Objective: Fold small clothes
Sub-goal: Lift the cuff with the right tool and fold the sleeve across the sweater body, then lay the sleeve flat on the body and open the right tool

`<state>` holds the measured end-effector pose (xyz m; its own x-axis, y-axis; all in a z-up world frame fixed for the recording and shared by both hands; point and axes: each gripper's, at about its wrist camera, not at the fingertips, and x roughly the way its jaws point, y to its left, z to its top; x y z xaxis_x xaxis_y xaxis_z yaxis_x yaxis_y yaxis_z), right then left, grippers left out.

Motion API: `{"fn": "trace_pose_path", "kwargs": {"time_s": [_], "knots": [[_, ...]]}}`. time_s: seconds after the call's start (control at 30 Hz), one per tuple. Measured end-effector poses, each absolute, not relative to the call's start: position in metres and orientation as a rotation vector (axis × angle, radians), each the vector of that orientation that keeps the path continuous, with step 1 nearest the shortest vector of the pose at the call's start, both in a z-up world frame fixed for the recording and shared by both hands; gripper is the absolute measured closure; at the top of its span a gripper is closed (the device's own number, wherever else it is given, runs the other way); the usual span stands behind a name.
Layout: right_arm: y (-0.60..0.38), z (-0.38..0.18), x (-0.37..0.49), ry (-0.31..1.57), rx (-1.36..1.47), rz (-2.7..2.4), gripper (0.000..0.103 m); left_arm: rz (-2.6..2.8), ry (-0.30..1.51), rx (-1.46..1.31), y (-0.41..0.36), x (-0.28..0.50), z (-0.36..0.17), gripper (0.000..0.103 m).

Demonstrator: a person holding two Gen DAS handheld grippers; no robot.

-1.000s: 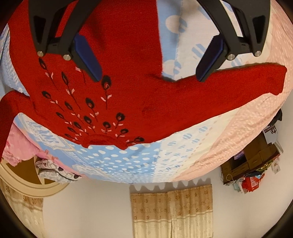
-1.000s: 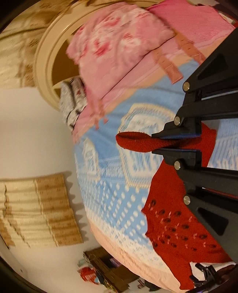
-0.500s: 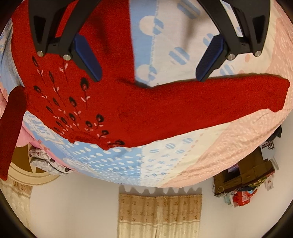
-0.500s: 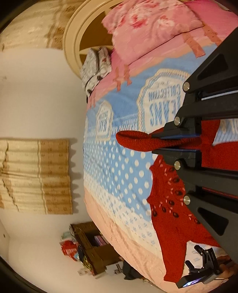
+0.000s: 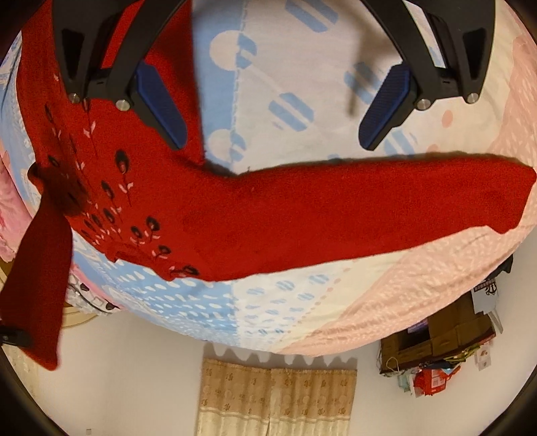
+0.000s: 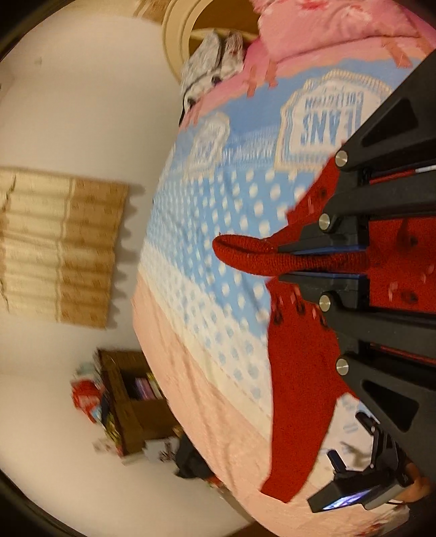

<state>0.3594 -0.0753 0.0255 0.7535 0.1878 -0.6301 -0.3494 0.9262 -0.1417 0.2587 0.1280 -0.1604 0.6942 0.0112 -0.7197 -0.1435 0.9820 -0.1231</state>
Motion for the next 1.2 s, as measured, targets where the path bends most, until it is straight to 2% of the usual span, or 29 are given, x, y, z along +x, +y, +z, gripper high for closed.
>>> {"fn": "trace_pose_path", "kwargs": {"time_s": [0.27, 0.4, 1.07, 1.17, 1.2], "knots": [[0.016, -0.089, 0.371, 0.787, -0.291, 0.375, 0.096, 0.09, 0.82, -0.18, 0.13, 0.257, -0.17, 0.0], [0.037, -0.126, 0.379, 0.845, -0.274, 0.389, 0.096, 0.09, 0.827, -0.186, 0.131, 0.256, -0.172, 0.0], [0.06, -0.173, 0.387, 0.973, -0.234, 0.48, 0.095, 0.132, 0.842, -0.153, 0.126, 0.257, -0.179, 0.0], [0.056, -0.169, 0.386, 0.985, -0.206, 0.558, 0.088, 0.134, 0.843, -0.149, 0.126, 0.256, -0.179, 0.0], [0.052, -0.167, 0.384, 0.988, -0.189, 0.583, 0.082, 0.135, 0.843, -0.15, 0.126, 0.256, -0.179, 0.0]]}}
